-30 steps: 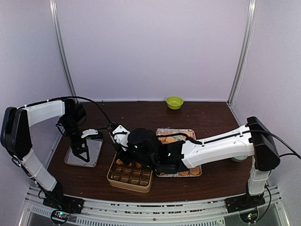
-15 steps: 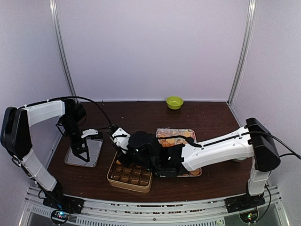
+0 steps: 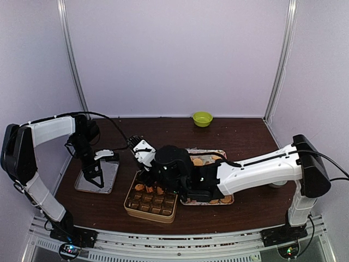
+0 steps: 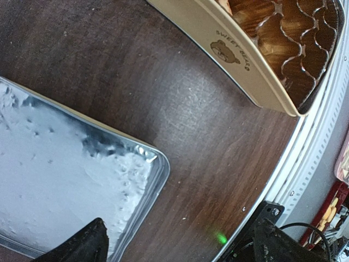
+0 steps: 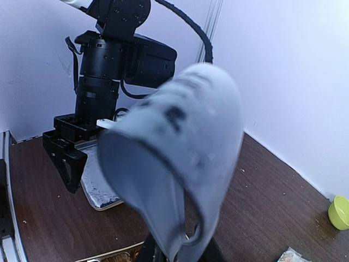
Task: Pack the cookies
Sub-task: Adjust the fake cookies in the empty pocket of the box.
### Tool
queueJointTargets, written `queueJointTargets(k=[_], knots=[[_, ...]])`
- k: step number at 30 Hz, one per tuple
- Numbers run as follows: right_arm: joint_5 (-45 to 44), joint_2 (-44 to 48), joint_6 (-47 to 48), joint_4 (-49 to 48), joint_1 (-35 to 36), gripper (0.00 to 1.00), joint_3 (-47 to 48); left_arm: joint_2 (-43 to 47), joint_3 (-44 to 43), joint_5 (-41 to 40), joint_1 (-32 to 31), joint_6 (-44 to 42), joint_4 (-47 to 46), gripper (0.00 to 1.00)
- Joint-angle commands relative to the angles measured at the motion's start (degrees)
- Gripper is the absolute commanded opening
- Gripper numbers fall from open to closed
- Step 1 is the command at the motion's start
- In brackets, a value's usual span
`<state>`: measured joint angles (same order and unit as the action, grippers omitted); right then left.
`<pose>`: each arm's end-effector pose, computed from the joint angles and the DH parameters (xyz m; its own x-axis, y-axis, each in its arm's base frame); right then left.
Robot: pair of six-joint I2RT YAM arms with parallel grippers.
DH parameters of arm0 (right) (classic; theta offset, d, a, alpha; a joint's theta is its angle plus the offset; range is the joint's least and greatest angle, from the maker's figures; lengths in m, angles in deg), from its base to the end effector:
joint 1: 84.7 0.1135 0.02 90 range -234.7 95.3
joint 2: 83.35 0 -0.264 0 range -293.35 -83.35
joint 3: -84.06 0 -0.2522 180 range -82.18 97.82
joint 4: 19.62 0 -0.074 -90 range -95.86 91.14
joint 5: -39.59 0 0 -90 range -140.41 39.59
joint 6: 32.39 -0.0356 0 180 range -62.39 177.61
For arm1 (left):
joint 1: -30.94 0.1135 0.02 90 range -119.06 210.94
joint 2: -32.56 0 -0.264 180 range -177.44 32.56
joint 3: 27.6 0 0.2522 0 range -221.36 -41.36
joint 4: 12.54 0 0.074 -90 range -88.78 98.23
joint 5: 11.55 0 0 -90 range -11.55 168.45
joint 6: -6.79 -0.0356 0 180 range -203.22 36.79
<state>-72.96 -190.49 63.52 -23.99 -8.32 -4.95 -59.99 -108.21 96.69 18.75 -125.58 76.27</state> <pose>0.1180 0.4290 0.2738 0.0355 -0.2573 -0.9657 -0.8098 0.5588 -0.1787 0.2502 -0.0654 0.2191 -0.6128 0.7872 -0.0694 0.7532 0.5552 -0.3529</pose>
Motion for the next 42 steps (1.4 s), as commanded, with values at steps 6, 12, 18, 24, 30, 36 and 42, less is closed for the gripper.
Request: queueJointTargets(k=[6,12,18,24,30,36,42], knots=[[1.79,-0.5,-3.01,-6.26,-0.03,0.21,-1.03,0.75,0.65,0.66,0.37,-0.79,-0.06,0.95],[2.37,-1.39,-3.33,-7.79,-0.01,0.24,-1.71,0.68,0.34,1.16,0.35,-0.57,0.19,0.95],[2.85,-0.43,-4.24,-10.08,-0.02,0.27,-5.07,0.01,-0.35,1.81,0.33,-0.3,0.15,0.95],[4.71,0.56,-5.83,-11.75,-0.43,0.3,-7.52,-0.8,-1.28,3.34,0.34,0.05,-0.15,0.95],[4.88,0.69,-5.75,-11.14,-0.77,0.3,-7.9,-1.68,-1.19,3.68,0.37,-0.16,-0.61,0.94],[3.85,1.28,-4.43,-10.02,-0.84,0.29,-8.43,-2.06,-1.24,4.26,0.33,-0.26,-1.04,0.94],[2.35,2.3,-3.57,-9.02,-0.82,0.29,-9.13,-2.66,-2.02,4.76,0.39,-0.39,-1.13,0.94]])
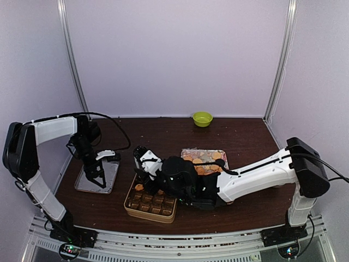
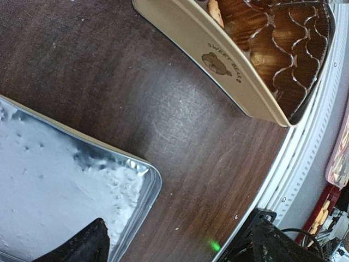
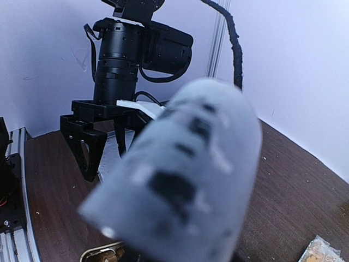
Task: Pack the cookies
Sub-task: Adjust the fake cookies in the empty pocket of the box.
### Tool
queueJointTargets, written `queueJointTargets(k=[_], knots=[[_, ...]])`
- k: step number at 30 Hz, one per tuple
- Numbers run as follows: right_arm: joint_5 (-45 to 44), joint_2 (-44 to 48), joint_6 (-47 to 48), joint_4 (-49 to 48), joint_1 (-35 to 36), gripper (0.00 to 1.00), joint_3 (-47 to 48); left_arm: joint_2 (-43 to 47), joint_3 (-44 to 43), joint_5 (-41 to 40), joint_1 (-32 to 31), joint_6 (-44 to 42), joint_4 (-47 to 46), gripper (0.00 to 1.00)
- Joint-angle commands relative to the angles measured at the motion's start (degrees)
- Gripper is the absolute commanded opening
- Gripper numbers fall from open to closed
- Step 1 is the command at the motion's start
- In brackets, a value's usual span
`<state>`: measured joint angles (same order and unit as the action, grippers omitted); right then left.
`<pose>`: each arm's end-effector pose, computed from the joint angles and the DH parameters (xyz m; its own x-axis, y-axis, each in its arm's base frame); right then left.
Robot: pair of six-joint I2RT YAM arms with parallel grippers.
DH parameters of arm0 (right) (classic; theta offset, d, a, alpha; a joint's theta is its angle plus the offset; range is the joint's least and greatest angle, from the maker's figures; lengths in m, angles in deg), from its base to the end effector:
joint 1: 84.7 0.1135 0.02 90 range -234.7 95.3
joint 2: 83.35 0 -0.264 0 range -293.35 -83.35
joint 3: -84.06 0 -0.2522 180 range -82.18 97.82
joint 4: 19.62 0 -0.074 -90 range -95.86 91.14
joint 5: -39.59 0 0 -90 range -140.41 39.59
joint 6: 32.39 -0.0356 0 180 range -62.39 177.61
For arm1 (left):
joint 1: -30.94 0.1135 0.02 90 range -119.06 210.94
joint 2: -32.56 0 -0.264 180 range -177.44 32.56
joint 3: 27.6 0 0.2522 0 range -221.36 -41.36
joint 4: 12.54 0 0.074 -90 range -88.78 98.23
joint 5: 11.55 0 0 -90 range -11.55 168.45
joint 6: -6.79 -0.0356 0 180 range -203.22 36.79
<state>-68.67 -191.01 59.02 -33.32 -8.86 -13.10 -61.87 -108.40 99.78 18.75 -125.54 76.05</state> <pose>0.1172 0.4188 0.2384 -0.0264 -0.2000 -0.9794 -0.8465 0.5257 -0.0846 0.2541 -0.0681 0.2125 -0.6245 0.7766 -0.0829 0.7331 0.5462 -0.4053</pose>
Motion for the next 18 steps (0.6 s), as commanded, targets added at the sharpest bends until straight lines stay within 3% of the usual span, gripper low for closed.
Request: queueJointTargets(k=[1,18], knots=[[-1.97,3.15,1.04,0.42,-0.39,0.29,-1.04,-0.88,-2.04,1.79,0.34,-0.39,-0.9,0.94],[2.08,2.04,-1.17,4.05,-0.71,0.3,0.35,-1.81,-2.83,3.2,0.37,-0.35,-1.61,0.94]])
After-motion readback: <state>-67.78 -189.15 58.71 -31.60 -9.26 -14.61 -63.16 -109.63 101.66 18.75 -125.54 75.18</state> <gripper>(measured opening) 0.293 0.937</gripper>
